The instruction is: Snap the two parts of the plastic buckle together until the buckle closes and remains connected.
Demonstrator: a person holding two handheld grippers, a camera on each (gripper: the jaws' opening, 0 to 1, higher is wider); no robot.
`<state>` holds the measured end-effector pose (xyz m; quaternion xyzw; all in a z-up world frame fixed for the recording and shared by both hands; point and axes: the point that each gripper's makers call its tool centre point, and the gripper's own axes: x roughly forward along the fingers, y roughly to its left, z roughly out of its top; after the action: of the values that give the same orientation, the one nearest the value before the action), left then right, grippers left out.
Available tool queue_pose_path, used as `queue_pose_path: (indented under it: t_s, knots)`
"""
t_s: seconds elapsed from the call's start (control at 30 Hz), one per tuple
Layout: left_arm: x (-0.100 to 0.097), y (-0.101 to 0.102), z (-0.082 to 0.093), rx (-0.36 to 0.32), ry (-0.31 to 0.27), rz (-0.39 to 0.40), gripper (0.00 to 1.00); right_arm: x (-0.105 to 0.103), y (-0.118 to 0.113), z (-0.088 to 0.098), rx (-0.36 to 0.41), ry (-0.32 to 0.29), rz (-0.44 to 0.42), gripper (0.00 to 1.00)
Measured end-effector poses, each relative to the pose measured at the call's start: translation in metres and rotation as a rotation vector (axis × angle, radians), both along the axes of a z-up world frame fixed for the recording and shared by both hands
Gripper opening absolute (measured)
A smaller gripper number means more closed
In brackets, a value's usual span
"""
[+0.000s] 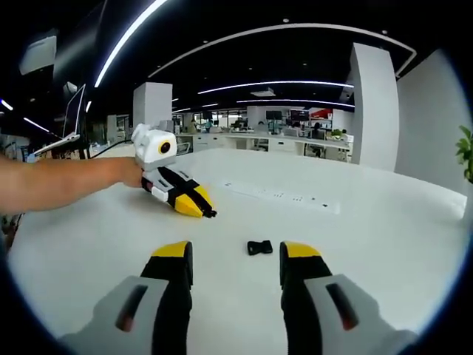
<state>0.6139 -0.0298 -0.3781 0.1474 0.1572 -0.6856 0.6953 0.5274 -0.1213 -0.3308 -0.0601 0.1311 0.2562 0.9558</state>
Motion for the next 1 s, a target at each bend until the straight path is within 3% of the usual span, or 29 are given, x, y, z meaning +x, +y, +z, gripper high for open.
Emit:
queue_pose_path:
  t_s: [0.5,1.0]
  knots:
    - [0.0000,0.0017,0.0003,0.007,-0.023,0.049,0.12,0.0006,-0.0007,-0.0008,0.003,0.003,-0.004,0.45]
    - [-0.0027,0.0035,0.0001,0.007,-0.004,0.085,0.11,0.0048,-0.0019,-0.0012,0.000,0.002,-0.004,0.44]
